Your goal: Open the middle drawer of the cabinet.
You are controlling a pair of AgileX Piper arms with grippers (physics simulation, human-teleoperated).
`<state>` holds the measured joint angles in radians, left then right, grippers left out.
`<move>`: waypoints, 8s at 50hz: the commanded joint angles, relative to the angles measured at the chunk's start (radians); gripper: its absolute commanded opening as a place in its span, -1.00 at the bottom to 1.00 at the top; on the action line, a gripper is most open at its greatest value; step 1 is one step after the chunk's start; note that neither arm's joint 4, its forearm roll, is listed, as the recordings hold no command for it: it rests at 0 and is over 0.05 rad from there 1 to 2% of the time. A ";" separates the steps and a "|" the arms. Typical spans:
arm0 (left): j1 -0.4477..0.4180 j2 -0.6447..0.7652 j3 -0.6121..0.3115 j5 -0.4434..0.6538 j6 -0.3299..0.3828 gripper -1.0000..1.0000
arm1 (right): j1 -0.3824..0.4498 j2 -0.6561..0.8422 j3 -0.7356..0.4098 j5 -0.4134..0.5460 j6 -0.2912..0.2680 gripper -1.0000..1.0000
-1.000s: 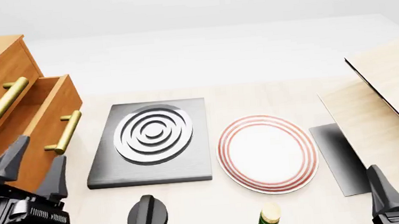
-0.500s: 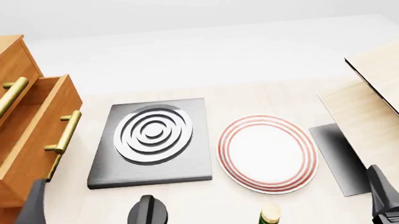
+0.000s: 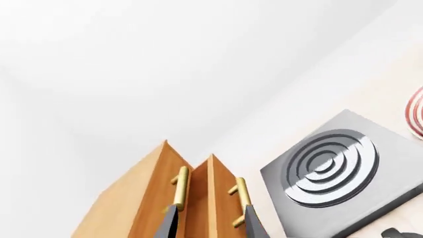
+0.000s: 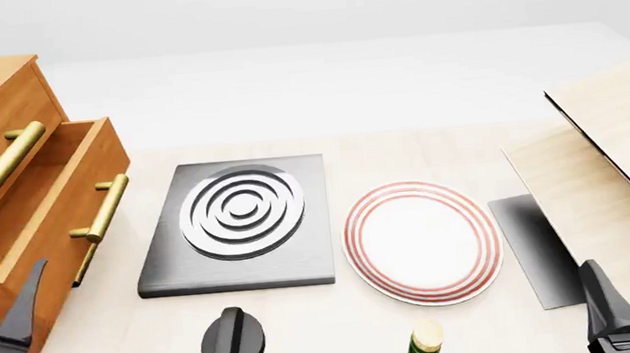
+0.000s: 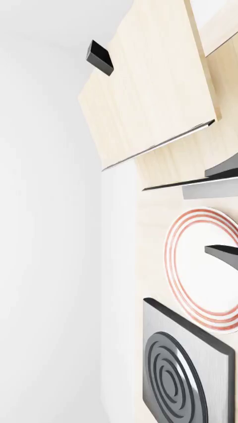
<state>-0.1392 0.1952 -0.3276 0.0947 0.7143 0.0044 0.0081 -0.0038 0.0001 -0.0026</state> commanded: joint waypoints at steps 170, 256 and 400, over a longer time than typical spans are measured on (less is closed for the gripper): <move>0.291 0.639 -0.385 0.440 -0.652 1.00 | 0.000 -0.001 0.001 0.000 0.001 1.00; 0.179 0.766 -0.329 0.380 -0.705 1.00 | 0.000 -0.001 0.001 0.000 0.001 1.00; -0.022 0.752 -0.396 0.421 -0.655 1.00 | 0.000 -0.001 0.001 0.000 0.001 1.00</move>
<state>-0.1164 0.9856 -0.7003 0.5041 0.0590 0.0039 0.0067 -0.0032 0.0000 -0.0020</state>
